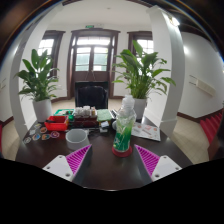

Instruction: Pour water

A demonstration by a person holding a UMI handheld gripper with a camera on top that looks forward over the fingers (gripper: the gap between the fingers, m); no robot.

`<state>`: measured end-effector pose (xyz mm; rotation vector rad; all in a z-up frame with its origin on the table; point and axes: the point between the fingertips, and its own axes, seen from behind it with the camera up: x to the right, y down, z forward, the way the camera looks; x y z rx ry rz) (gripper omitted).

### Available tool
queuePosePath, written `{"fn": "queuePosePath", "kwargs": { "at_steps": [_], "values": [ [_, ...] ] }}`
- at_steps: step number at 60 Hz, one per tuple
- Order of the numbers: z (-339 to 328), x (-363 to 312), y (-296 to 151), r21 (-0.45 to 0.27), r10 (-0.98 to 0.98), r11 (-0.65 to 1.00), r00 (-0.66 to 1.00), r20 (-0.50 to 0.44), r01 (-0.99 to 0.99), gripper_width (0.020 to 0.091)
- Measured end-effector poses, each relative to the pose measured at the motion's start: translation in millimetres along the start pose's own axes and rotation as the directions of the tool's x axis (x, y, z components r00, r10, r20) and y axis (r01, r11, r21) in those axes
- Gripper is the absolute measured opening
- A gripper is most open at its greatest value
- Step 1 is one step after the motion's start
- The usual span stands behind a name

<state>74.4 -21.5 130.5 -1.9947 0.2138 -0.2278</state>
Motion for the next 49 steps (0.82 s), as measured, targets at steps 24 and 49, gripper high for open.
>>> {"fn": "queuePosePath", "kwargs": {
  "at_steps": [24,49],
  "values": [
    [-111.0,-37.5,-32.0,0.082,0.042,0.995,0.989,0.144,-0.054,0.0837],
    [-125.5,-41.9,-24.9,0.075,-0.022,0.997,0.989,0.144,0.011,0.0843]
  ]
}}
